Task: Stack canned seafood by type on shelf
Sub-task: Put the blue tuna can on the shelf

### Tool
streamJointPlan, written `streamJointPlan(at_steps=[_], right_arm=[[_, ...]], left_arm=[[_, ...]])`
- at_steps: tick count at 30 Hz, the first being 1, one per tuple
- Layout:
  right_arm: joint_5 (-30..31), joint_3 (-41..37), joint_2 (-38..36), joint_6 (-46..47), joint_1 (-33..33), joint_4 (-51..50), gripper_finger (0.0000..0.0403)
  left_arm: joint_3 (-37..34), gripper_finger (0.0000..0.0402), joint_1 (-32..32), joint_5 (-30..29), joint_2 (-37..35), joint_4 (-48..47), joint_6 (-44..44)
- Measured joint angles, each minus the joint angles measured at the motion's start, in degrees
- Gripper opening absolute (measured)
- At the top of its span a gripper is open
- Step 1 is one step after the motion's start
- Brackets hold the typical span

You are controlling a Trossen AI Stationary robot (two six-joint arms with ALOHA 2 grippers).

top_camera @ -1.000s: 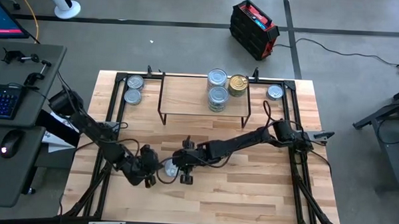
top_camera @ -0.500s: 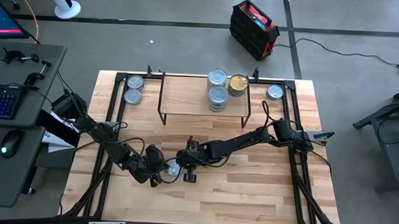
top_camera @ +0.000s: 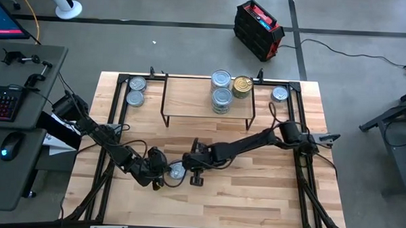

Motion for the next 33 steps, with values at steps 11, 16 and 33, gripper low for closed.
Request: streamJointPlan(at_steps=[11,16,33], right_arm=[[-0.41,0.44,3.57,2.93,0.00,4.50,0.0000],[-2.26,3.82,3.53,2.32,0.49,2.83,0.0000],[-2.09,8.82,3.13,-0.70,2.86,6.63,0.0000]], left_arm=[[-0.07,0.0000,-0.02,0.85,0.00,-0.23,-0.11],[-0.10,0.0000,-0.88,1.43,-0.02,-0.55,-1.13],[-0.33,0.0000,-3.77,1.88,0.35,-1.10,-4.55]])
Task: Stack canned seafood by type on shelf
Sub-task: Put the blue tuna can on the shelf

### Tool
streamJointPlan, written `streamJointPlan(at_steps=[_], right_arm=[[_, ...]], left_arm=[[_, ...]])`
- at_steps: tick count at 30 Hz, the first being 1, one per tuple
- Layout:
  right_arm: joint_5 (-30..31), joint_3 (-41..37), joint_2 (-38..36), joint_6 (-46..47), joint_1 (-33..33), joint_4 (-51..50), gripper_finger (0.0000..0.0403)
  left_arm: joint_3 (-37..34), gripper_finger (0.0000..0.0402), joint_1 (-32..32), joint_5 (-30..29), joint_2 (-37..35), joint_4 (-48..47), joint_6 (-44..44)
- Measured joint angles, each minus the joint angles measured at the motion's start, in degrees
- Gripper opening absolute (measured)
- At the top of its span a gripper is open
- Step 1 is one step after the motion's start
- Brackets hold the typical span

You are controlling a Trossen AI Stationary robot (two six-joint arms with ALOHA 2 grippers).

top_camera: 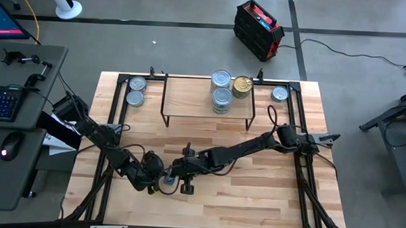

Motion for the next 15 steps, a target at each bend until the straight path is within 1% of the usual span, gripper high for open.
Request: streamJointPlan(at_steps=[11,15], right_arm=[[-0.04,0.00,0.08,-6.31,-0.01,6.71,0.0000],[0.04,0.00,-0.24,-8.16,-0.15,5.12,0.0000]], left_arm=[[0.07,0.0000,1.38,-0.89,-0.13,0.46,1.62],[0.11,0.0000,1.65,-1.00,-0.14,0.08,2.19]])
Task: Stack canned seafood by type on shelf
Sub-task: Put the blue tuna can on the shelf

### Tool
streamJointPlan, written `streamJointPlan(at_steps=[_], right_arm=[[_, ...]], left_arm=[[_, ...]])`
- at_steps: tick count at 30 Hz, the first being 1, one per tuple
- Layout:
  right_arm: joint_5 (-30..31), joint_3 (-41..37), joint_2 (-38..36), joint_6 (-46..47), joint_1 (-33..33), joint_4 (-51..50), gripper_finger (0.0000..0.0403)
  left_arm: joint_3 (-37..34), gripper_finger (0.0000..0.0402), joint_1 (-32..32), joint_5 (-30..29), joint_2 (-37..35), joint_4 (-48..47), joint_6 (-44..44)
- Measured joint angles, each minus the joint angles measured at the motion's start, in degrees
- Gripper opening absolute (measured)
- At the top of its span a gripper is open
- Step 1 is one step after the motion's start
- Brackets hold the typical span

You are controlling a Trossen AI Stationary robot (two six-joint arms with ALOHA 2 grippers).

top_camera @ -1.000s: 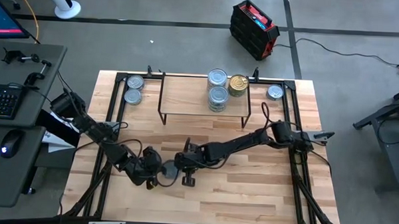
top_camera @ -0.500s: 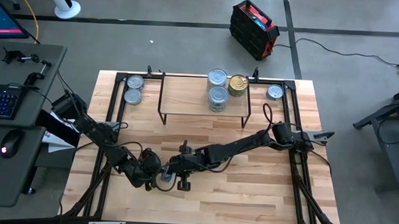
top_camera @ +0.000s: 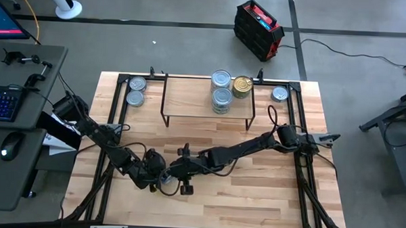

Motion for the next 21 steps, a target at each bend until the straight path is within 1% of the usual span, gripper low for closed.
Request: streamJointPlan(at_steps=[3,7,10,12,15,18,21], right_arm=[[0.27,-0.02,-0.99,-1.55,-0.28,-2.10,0.0000],[0.43,0.02,-1.45,-2.71,-1.26,-2.54,0.0000],[-1.00,-0.04,-1.28,-2.44,-2.28,-2.96,0.0005],[-2.84,-0.04,-1.31,-3.70,-3.07,-2.62,0.0018],[-7.43,-0.04,-1.32,-5.03,-4.29,-2.61,0.0056],[-11.95,-0.04,-1.20,-5.86,-5.18,-2.35,0.0115],[-12.16,-0.04,-0.87,-7.72,-5.20,-2.30,0.0185]], left_arm=[[0.04,0.0000,-0.07,-0.01,-0.04,-2.65,0.89],[0.04,0.0000,-0.14,0.41,-0.06,-8.73,-2.72],[0.04,0.0000,-0.83,0.50,-0.06,-10.72,-6.14],[0.04,0.0000,-1.67,0.44,-0.06,-10.79,-7.61],[0.04,0.0000,-2.98,0.42,-0.06,-10.73,-11.02],[0.04,0.0000,-4.44,0.45,-0.06,-10.68,-15.64],[0.04,0.0000,-5.77,0.47,-0.06,-10.59,-20.12]])
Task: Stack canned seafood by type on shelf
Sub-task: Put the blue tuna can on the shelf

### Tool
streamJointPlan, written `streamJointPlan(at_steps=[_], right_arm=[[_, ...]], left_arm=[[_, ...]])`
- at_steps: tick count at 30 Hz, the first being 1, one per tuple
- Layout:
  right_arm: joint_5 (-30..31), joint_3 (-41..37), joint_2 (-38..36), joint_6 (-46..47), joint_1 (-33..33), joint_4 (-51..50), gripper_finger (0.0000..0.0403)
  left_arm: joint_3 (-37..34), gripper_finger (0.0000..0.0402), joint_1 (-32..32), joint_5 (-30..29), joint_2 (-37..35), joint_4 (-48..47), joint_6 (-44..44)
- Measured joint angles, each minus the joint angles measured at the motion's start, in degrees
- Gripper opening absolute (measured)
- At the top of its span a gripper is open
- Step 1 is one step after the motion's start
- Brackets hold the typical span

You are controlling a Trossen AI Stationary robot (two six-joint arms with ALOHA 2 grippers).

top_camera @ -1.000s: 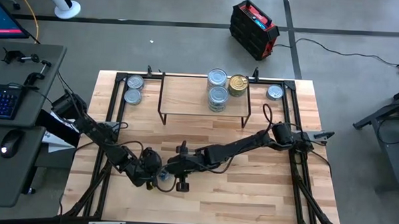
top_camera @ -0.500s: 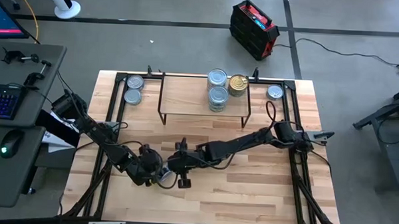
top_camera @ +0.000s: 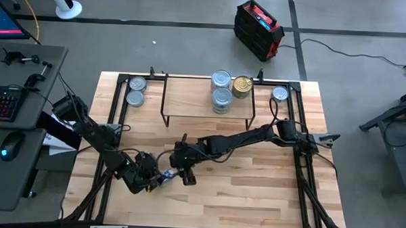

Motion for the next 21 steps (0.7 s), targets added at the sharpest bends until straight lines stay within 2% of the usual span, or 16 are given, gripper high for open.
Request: streamJointPlan(at_steps=[4,7,16,21], right_arm=[[1.08,0.00,0.66,-3.35,0.12,1.22,0.0270],[1.16,0.00,1.59,-7.37,0.05,3.32,0.0304],[-1.21,0.00,6.15,-9.80,-0.06,7.39,0.0311],[-1.24,0.00,8.28,-10.44,0.29,13.68,0.0311]], left_arm=[[0.00,0.0000,-1.74,0.17,-0.02,0.86,-4.68],[0.00,0.0000,-2.63,0.16,-0.02,1.58,-6.90],[0.06,0.0000,-3.07,0.07,-0.04,3.30,-10.72],[0.04,0.0000,-2.94,-0.34,-0.04,3.34,-10.85]])
